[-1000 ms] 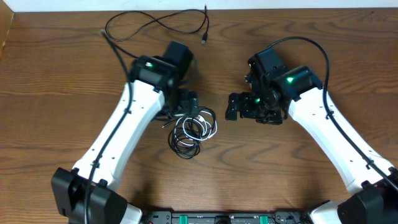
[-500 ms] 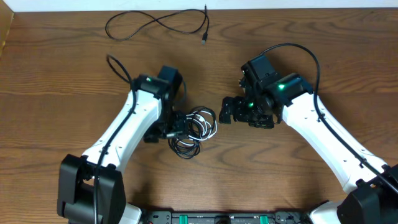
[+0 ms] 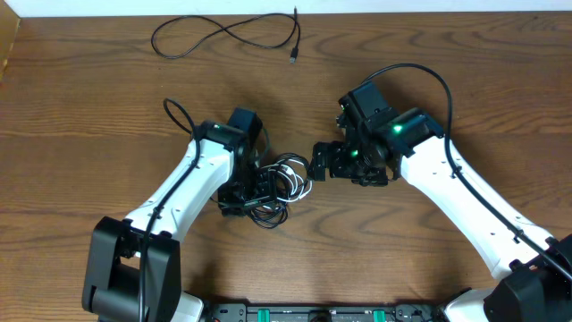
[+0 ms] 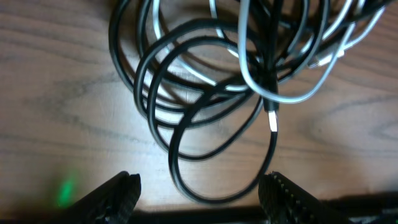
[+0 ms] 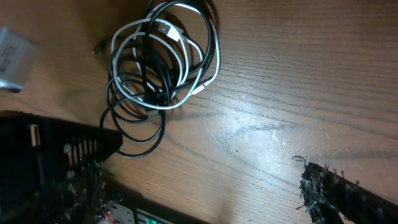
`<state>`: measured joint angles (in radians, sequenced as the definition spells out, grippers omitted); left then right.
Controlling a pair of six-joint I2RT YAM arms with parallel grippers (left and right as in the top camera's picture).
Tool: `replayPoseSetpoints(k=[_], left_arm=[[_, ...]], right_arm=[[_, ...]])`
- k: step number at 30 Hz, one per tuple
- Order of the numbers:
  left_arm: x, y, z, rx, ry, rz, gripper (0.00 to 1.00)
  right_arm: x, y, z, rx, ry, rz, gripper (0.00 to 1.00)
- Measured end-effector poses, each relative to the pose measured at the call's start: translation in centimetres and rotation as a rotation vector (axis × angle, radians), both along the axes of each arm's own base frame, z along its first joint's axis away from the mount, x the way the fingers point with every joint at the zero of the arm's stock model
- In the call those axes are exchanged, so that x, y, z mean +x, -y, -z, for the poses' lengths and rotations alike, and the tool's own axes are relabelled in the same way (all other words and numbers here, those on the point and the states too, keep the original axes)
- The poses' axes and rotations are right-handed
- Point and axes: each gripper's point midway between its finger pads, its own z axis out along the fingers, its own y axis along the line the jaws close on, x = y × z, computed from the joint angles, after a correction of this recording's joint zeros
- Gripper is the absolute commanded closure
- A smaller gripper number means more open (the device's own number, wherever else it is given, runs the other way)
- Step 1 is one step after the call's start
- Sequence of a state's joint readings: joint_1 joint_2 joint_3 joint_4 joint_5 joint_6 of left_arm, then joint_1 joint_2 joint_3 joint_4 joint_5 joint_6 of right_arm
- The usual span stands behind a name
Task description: Untangle cables
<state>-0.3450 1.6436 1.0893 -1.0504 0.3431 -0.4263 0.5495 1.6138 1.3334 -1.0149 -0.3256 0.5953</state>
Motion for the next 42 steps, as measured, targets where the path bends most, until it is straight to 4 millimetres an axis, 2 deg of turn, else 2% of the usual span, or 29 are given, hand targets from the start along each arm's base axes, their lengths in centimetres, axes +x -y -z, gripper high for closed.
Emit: replayPoseSetpoints(k=[3,5,10,19,22,26,28,29,34,38,42], left_arm=[[-0.4,-0.1,0.8,0.004,-0.008,-0.011,0.35],[-0.7,-0.3,1.2,0.008,-0.017,-0.018,0.39],[-0.6,-0.2,1.4,0.005,-0.013,-0.030,0.58],[-0.5,-0.1,1.5,0.006,-0.011,-0.049,0.59],[-0.4,-0.1,1.5,0.005,-0.010,-0.051,0.66],[-0.3,0.1,1.5,-0.001,-0.008,-0.062,0.67],[-0.3,0.1,1.5,-0.001,-0.008,-0.069,0.79],[-0.3,0.1,1.5,0.000,-0.008,-0.073,0.92],[0.0,0.4,1.5,-0.019,0.000,-0.070,0.93],[-0.3,1.4,1.1,-0.083,-0.015,-0.057,0.93],[0.1,2.8,-0.5,-0.173,0.008,-0.022,0.92]], right_arm=[[-0.3,-0.3,0.0,0.000,0.000,-0.011,0.01],[-0.4,-0.5,0.0,0.001,0.000,-0.019,0.01],[-0.5,-0.6,0.0,0.001,0.000,-0.023,0.01],[-0.6,-0.6,0.0,-0.001,-0.001,-0.024,0.01],[-0.7,-0.8,0.0,0.000,-0.001,-0.029,0.01],[-0.7,-0.8,0.0,0.000,0.000,-0.031,0.01],[-0.7,-0.8,0.0,0.000,0.000,-0.031,0.01],[-0.7,-0.8,0.0,0.000,0.000,-0.031,0.01],[-0.8,-1.0,0.0,0.000,0.000,-0.037,0.01],[-0.9,-1.0,0.0,0.000,0.000,-0.038,0.01],[-0.8,-0.9,0.0,-0.006,0.003,-0.033,0.01]])
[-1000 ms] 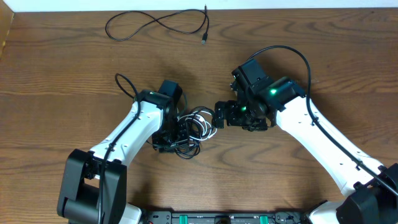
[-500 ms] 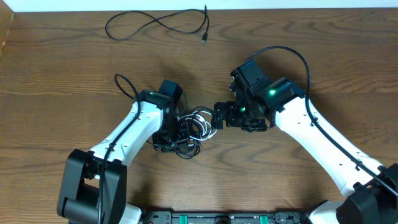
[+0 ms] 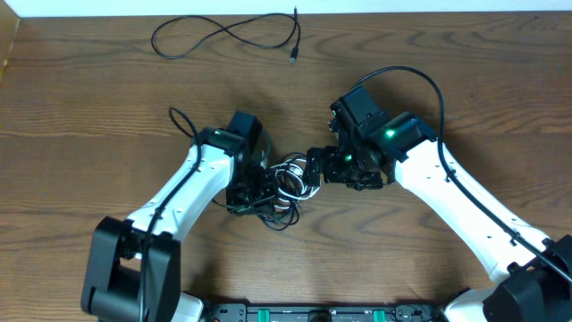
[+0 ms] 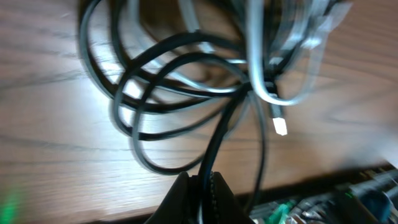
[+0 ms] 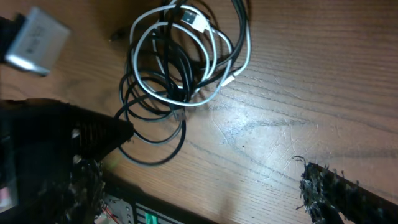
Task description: Untangle cables
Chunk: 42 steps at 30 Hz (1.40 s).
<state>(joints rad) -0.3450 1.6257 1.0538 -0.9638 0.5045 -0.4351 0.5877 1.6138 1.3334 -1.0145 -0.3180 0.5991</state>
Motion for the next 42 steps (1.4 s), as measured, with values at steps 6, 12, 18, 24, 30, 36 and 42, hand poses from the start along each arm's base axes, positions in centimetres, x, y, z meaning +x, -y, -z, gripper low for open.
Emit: replayPoseSetpoints(k=[6,12,18,24,30,36,42], left_arm=[[2.0,1.7,-7.0,-0.145,0.228,0.027,0.93],[1.6,2.1,-13.7,-0.252,0.439,0.042,0.92],[1.1,2.3,-16.3,-0.313,0.521,0.037,0.93],[2.6,3.9,-18.8,-0.429,0.614,0.032,0.93],[3.6,6.0,-22.3,-0.600,0.679,0.039,0.93],[3.0,6.6,-23.2,-0.670,0.649,0.043,0.93],[2.6,6.2,-24.7,-0.692,0.676,0.035,0.93]], right_arm=[[0.3,0.1,0.0,-0.009,0.012,0.011,0.01],[0.8,-0.1,-0.1,0.005,0.016,0.050,0.01],[0.9,-0.9,-0.4,0.029,0.025,0.050,0.01],[0.4,-1.8,-0.5,0.041,0.029,0.029,0.01],[0.2,-1.8,0.0,-0.019,0.062,0.016,0.23],[0.3,1.1,1.6,-0.188,0.059,0.096,0.52],[0.4,3.6,3.0,-0.334,0.055,0.138,0.55]])
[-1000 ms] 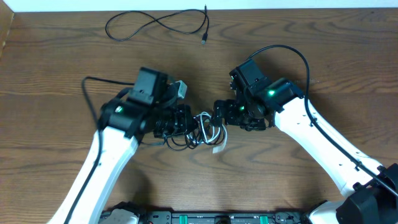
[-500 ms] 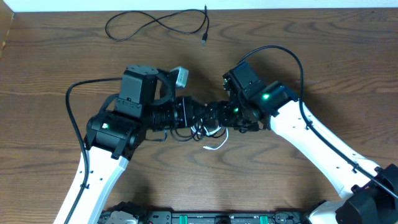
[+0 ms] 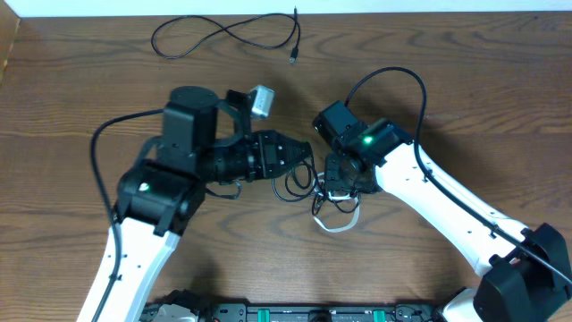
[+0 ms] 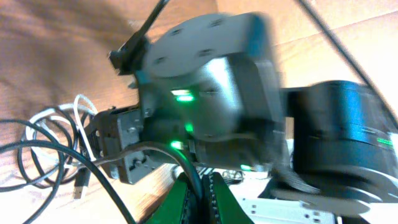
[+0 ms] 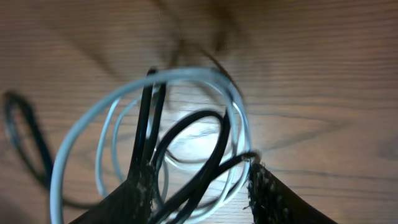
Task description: Untangle cables
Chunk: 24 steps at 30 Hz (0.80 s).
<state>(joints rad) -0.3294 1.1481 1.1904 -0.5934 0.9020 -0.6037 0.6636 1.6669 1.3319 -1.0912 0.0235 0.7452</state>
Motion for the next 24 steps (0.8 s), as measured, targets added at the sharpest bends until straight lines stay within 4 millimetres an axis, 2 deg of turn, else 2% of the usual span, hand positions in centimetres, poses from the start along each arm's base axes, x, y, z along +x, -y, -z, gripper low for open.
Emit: replayPoseSetpoints(k=[4,7,12,15,17,19,21,22,24], left_arm=[[0.3,-1.6,-2.9,-0.032,0.073,-0.053,0.93],[0.5,-3.4,-5.5,-0.058,0.137,-0.118,0.93],[0.0,-6.1,-8.1,-0.073,0.220,-0.212,0.92],[-0.5,-6.6,-8.3,-0.071,0.218,-0.230,0.92],[-0.7,-6.7,-7.9,-0.067,0.199,-0.231,0.93],[-0.6,-6.7,-7.5,-0.061,0.176,-0.232,0.92],[-0.3,-6.6,-6.9,-0.056,0.148,-0.232,0.93],[0.0,-6.6,-6.5,-0.054,0.130,-0.229,0.93],[0.3,-6.4,-6.2,-0.055,0.111,-0.219,0.93]], right_arm=[[0.2,1.1,0.2,-0.041,0.001,0.027,0.72],[0.5,1.8,0.2,-0.060,0.007,0.040,0.96],[0.8,3.1,0.2,-0.102,0.010,0.068,0.98],[1.3,3.5,0.2,-0.090,0.012,0.096,0.83],[1.9,2.8,0.2,-0.035,0.018,0.095,0.73],[2.7,0.9,0.0,0.064,0.031,0.049,0.61],[3.2,-1.4,-0.5,0.179,0.043,-0.021,0.44],[3.3,-3.3,-1.1,0.274,0.045,-0.087,0.31],[3.3,-5.1,-1.9,0.366,0.046,-0.142,0.15]])
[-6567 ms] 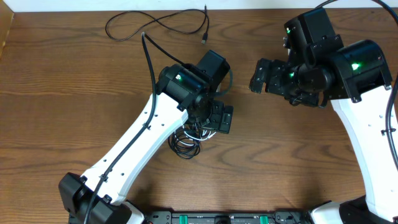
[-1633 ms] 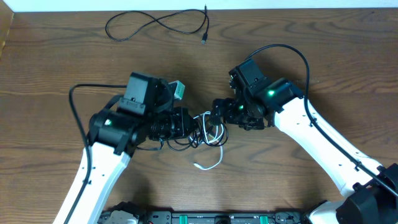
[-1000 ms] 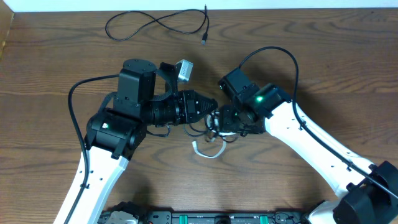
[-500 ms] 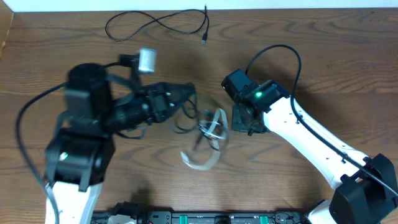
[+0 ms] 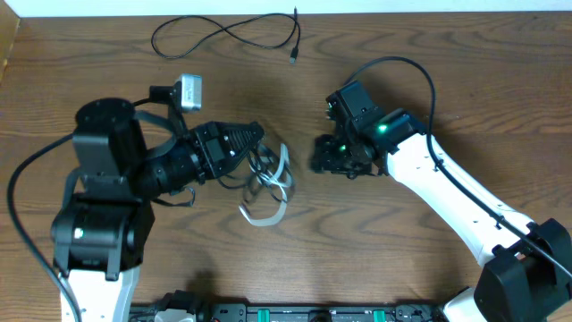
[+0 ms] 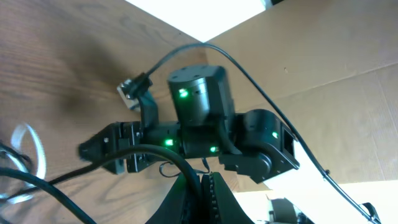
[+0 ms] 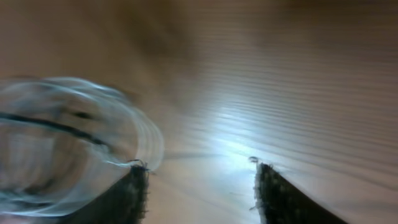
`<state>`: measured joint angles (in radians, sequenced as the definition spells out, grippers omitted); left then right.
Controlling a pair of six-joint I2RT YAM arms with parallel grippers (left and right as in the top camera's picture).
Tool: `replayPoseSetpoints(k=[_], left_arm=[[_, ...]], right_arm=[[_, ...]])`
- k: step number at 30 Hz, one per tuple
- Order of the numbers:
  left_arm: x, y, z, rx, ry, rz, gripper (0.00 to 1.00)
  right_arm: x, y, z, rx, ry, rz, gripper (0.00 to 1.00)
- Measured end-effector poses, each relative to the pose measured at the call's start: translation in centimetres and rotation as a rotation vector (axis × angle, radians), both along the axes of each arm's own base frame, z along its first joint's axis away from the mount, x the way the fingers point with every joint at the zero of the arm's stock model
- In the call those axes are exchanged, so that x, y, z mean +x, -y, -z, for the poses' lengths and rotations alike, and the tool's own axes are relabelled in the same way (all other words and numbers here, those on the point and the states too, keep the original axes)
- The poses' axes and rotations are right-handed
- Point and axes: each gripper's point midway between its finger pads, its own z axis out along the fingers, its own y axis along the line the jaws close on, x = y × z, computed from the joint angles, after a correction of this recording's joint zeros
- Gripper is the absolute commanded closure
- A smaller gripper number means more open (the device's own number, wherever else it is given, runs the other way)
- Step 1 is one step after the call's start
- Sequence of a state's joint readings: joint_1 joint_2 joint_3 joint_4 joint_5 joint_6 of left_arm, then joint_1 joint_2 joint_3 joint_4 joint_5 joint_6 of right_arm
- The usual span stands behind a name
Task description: Untangle cables
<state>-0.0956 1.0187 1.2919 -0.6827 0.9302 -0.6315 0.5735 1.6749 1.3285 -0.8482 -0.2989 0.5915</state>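
Observation:
A tangle of black cable point(image 5: 257, 170) and white cable point(image 5: 271, 194) hangs from my left gripper point(image 5: 256, 134) in the middle of the table, and its lowest white loop reaches the wood. The left gripper point(image 6: 200, 188) is shut on a strand of the black cable point(image 6: 163, 157), raised above the table. To the right of the tangle my right gripper point(image 5: 319, 156) stands open. In the right wrist view nothing lies between the right gripper's point(image 7: 200, 169) fingers, and the blurred white cable point(image 7: 81, 140) is to their left.
A separate thin black cable point(image 5: 223, 34) lies stretched out at the far edge of the table. The right arm's own black lead point(image 5: 407, 67) arches above it. Bare wood point(image 5: 375, 241) surrounds the tangle.
My left gripper has moved left, still shut on the black cable, and the tangle has gone left with it. My right gripper has left the loops and now sits to the tangle's right.
The tangle lay on the table with my left gripper open beside it and my right gripper open nearby. Then the left was shut on a black strand. Then it was raised, with the right fingers round the loops. Now the grippers are apart.

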Motion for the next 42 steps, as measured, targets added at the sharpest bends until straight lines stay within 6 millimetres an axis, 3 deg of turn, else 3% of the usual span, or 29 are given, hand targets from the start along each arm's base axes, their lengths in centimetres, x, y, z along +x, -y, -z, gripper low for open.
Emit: replayPoseSetpoints(k=[1,5,12,14,18,20,22,24,32,37,42], left_arm=[[0.1,0.1,0.2,-0.002,-0.012,0.008,0.92],[0.0,1.3,1.0,-0.004,-0.050,0.059,0.92],[-0.8,2.6,1.2,-0.001,-0.052,0.119,0.92],[-0.8,2.6,1.2,-0.001,-0.052,0.119,0.93],[-0.8,2.6,1.2,-0.001,-0.052,0.119,0.93],[-0.8,2.6,1.2,-0.001,-0.052,0.119,0.93],[-0.8,2.6,1.2,-0.001,-0.052,0.119,0.93],[-0.8,2.6,1.2,-0.001,-0.052,0.119,0.92],[-0.9,2.4,1.9,0.025,-0.067,0.107,0.92],[-0.6,-0.5,6.5,0.203,-0.221,-0.071,0.92],[0.2,-4.8,10.6,0.426,-0.328,-0.272,0.92]], right_arm=[[-0.1,-0.9,-0.5,0.051,0.002,-0.030,0.09],[-0.5,-3.1,-1.9,0.180,-0.003,-0.101,0.09],[-1.6,-4.0,-2.0,0.208,-0.053,-0.093,0.10],[-1.8,-4.2,-2.0,0.199,-0.055,-0.087,0.14],[-2.4,-4.6,-1.7,0.174,-0.054,-0.092,0.39],[-2.9,-4.8,-1.4,0.152,-0.062,-0.087,0.68],[-3.2,-4.5,-1.0,0.118,-0.073,-0.067,0.86],[-3.3,-3.9,-0.6,0.084,-0.082,-0.038,0.99],[-2.7,-0.8,0.7,-0.043,-0.092,0.048,0.99],[-2.0,2.8,0.9,-0.105,-0.130,0.131,0.99],[-0.6,7.7,-2.3,-0.121,-0.053,0.228,0.99]])
